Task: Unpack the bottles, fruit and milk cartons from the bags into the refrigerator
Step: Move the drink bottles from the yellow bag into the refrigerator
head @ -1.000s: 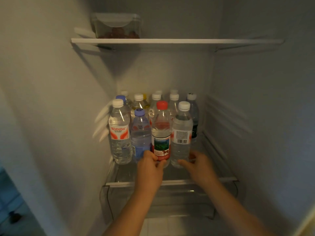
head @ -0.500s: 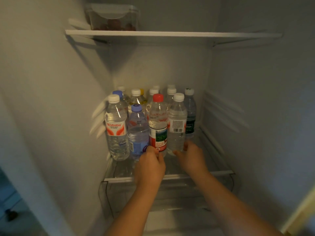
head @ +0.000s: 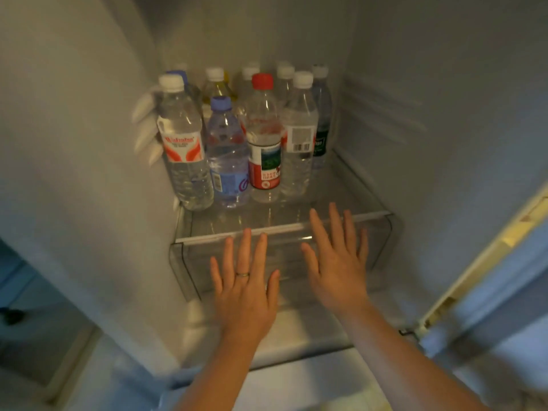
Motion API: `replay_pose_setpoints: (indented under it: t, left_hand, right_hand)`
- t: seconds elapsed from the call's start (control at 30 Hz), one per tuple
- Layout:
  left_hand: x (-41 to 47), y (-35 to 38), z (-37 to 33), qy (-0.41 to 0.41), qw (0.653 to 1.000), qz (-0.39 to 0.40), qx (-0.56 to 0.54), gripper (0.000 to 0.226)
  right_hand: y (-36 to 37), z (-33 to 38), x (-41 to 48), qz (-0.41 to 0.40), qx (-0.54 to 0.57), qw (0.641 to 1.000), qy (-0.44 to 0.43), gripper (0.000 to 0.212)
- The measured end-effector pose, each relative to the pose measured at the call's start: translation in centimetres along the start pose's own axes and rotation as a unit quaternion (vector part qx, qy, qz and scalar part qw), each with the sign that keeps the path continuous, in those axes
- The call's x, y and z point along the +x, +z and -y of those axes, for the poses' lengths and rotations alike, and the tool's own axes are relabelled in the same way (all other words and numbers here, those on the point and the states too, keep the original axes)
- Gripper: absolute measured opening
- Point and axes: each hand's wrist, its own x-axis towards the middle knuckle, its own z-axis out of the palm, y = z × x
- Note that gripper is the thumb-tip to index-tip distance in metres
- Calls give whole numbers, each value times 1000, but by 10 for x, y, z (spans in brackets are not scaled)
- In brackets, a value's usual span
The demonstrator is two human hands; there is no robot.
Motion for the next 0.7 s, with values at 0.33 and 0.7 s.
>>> replay_pose_setpoints:
  t: [0.33, 0.7]
  left_hand:
    - [-95, -33, -4, -82, 971, 222, 16, 73]
    - [-232, -120, -57, -233, 941, 239, 62, 79]
  right_hand:
    - [-26, -11, -74, 179, 31, 982, 44, 70]
    - [-72, -19, -196, 260, 110, 957, -62, 69]
